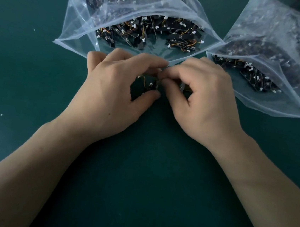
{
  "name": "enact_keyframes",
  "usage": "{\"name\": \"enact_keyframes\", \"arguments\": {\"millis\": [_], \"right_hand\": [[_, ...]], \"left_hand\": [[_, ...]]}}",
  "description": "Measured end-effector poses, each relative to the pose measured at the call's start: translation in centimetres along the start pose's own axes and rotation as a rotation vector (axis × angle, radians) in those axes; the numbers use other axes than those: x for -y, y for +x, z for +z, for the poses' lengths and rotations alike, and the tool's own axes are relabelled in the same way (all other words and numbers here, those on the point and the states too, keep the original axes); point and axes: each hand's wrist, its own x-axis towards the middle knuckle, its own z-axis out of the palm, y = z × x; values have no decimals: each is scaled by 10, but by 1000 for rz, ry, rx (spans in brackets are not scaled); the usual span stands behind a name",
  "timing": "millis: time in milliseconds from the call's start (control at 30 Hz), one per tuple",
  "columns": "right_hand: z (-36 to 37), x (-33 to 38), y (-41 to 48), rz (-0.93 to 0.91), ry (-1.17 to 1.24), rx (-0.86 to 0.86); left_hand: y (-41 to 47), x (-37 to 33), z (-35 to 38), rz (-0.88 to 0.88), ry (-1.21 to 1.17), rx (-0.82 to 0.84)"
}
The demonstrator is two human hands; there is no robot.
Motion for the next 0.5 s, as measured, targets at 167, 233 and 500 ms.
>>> {"name": "enact_keyframes", "arguments": {"millis": [167,233,500], "right_hand": [[1,1,0,-48,38,-94],[1,1,-1,-70,41,-110],[-2,0,0,-13,64,-49]], "left_hand": [[2,1,-4,-53,-153,-106],[4,2,-7,-69,-160,-147],[3,6,-8,74,-4,-66]]}}
